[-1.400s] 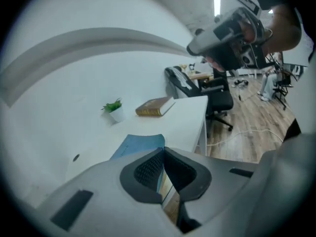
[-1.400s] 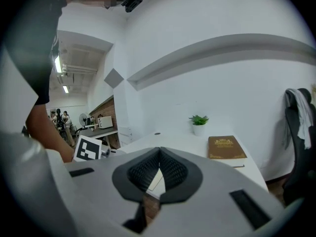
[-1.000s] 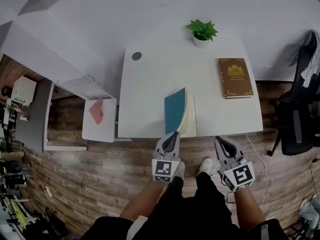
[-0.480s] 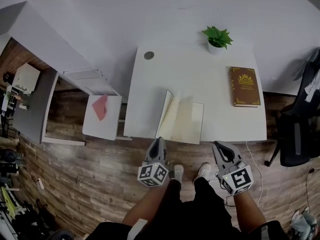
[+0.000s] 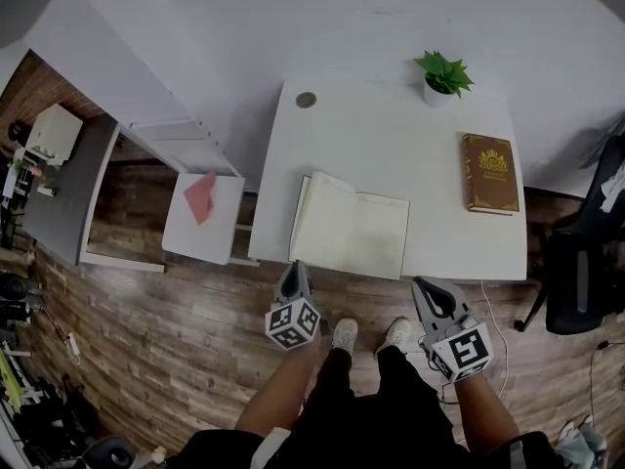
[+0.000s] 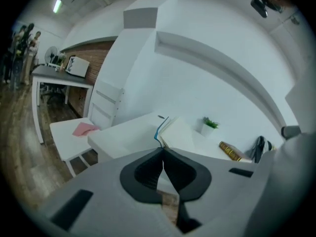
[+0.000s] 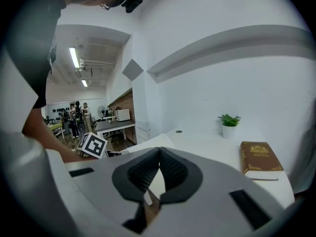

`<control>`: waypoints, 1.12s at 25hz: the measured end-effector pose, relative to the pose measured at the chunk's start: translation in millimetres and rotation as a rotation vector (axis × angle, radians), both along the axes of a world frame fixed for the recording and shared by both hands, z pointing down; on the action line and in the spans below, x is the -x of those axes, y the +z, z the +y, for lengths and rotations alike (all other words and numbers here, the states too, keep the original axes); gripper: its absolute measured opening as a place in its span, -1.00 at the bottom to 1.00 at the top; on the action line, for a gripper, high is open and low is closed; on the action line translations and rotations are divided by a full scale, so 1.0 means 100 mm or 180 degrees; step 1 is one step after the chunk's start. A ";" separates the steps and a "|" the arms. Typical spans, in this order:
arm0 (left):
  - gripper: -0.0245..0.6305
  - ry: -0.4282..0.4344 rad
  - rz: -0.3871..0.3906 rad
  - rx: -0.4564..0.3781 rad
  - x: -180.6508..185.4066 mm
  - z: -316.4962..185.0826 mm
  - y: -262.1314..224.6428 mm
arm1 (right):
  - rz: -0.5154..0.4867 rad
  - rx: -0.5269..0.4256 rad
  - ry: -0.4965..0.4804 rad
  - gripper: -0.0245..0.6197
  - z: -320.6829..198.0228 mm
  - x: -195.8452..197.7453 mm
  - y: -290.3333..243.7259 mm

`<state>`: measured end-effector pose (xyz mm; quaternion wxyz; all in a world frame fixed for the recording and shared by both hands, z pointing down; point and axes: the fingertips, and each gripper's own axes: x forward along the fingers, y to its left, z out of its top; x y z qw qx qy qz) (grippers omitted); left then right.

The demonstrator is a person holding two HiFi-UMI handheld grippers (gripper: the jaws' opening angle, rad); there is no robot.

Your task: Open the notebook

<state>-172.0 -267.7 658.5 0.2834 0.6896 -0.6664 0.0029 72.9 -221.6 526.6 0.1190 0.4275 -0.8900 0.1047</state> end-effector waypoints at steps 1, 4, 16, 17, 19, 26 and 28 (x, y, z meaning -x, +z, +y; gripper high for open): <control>-0.90 -0.0004 -0.0077 0.0088 0.03 0.01 0.09 | 0.0003 0.0006 -0.0003 -0.92 0.00 0.01 0.01; -0.89 0.0055 -0.0172 0.0282 0.07 0.06 0.31 | -0.0021 0.0031 0.0006 -0.92 -0.02 0.06 -0.01; -0.55 0.0183 -0.0610 0.0256 0.35 0.31 0.10 | -0.0030 -0.0040 -0.0079 -0.91 -0.14 0.17 -0.08; -0.56 0.0200 -0.0652 0.0150 0.35 0.30 -0.04 | -0.0038 -0.0069 -0.0096 -0.92 -0.16 0.20 -0.12; -0.58 0.0274 -0.0744 -0.0084 0.30 0.25 -0.35 | -0.0052 -0.0138 -0.0131 -0.92 -0.20 0.26 -0.21; -0.70 0.0802 -0.1022 -0.0797 -0.26 0.09 -1.37 | -0.0072 -0.0359 -0.0193 -0.91 -0.27 0.38 -0.51; -0.80 0.0964 -0.1038 -0.0955 -0.43 0.09 -1.57 | -0.0047 -0.0430 -0.0183 -0.92 -0.30 0.37 -0.59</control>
